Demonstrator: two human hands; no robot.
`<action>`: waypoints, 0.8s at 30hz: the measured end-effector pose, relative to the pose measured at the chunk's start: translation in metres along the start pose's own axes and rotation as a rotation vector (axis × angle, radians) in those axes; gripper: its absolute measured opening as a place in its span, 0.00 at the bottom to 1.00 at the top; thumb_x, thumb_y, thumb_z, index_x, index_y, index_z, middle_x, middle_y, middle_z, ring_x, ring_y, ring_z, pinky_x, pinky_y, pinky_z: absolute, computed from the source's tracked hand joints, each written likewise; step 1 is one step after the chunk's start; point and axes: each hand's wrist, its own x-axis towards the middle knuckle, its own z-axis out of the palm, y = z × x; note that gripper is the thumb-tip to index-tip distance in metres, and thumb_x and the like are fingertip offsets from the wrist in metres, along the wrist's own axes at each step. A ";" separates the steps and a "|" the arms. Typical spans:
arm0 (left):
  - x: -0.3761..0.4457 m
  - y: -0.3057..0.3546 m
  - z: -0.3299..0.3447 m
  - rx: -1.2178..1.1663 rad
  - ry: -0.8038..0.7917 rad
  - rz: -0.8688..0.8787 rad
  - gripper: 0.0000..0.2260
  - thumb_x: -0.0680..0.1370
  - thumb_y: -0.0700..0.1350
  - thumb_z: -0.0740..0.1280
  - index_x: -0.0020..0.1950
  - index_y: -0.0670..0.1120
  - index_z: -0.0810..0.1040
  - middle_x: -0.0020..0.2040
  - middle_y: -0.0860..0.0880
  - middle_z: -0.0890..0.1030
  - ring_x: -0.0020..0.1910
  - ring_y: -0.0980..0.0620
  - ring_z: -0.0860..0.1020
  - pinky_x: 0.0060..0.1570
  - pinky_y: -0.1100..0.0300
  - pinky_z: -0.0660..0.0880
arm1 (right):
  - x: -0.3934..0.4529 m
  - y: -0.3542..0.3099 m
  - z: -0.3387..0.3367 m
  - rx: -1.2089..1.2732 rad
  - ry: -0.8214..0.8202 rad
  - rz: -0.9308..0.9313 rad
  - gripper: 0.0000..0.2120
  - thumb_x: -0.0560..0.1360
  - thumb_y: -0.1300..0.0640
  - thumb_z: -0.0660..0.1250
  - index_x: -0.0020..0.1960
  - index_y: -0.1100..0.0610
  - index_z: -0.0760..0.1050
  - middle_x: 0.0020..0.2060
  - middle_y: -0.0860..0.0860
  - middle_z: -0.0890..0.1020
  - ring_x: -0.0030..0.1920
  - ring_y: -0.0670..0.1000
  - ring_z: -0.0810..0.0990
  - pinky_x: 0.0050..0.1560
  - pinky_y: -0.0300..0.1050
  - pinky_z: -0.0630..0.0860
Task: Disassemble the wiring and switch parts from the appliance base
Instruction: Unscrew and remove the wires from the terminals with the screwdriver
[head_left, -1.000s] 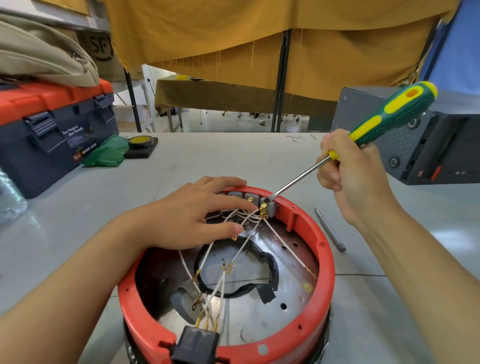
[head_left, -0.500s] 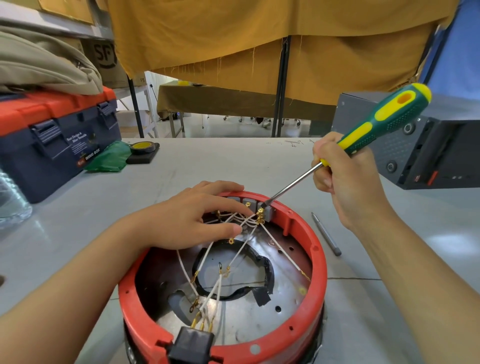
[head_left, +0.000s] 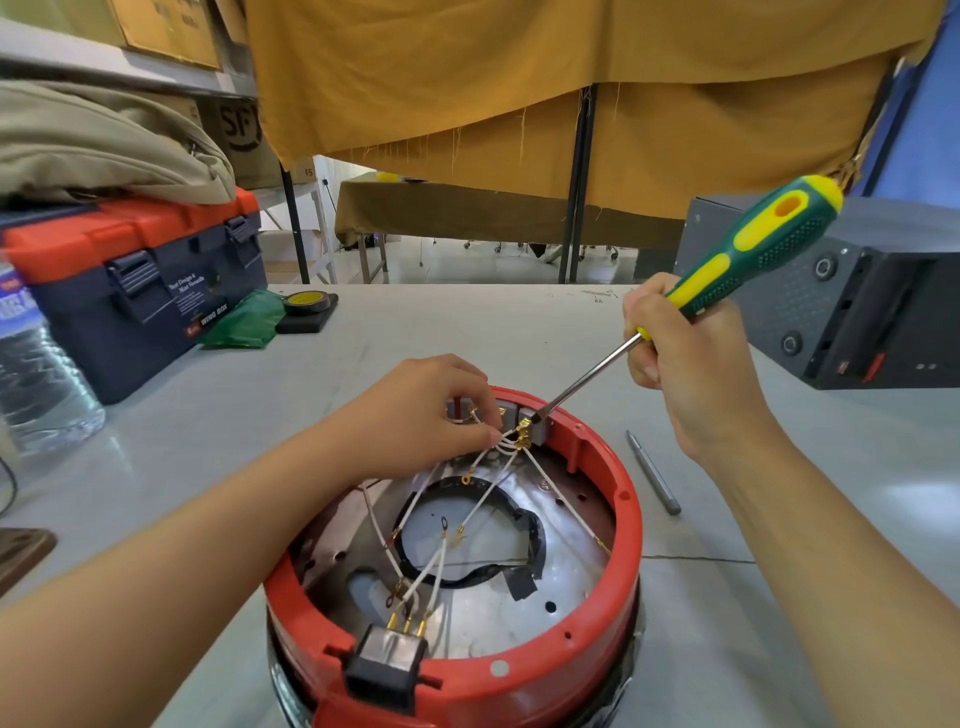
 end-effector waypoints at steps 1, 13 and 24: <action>-0.001 0.000 0.002 -0.005 0.020 -0.008 0.01 0.73 0.51 0.70 0.43 0.55 0.81 0.58 0.56 0.76 0.52 0.60 0.74 0.46 0.76 0.64 | 0.000 0.000 0.000 -0.010 -0.005 -0.009 0.10 0.70 0.59 0.61 0.32 0.56 0.64 0.20 0.45 0.62 0.21 0.45 0.59 0.22 0.34 0.58; -0.002 0.005 0.008 0.017 0.023 -0.011 0.06 0.73 0.51 0.71 0.37 0.55 0.78 0.66 0.54 0.73 0.57 0.56 0.74 0.54 0.64 0.67 | 0.003 0.012 -0.004 0.127 0.058 0.094 0.16 0.77 0.63 0.59 0.30 0.56 0.63 0.19 0.46 0.60 0.21 0.46 0.56 0.22 0.36 0.56; -0.002 0.005 0.009 0.039 0.049 -0.004 0.06 0.73 0.49 0.70 0.36 0.55 0.77 0.65 0.53 0.73 0.56 0.56 0.75 0.51 0.63 0.68 | 0.007 0.026 -0.009 0.206 0.084 0.157 0.10 0.69 0.59 0.60 0.29 0.55 0.64 0.19 0.47 0.58 0.21 0.47 0.54 0.23 0.35 0.56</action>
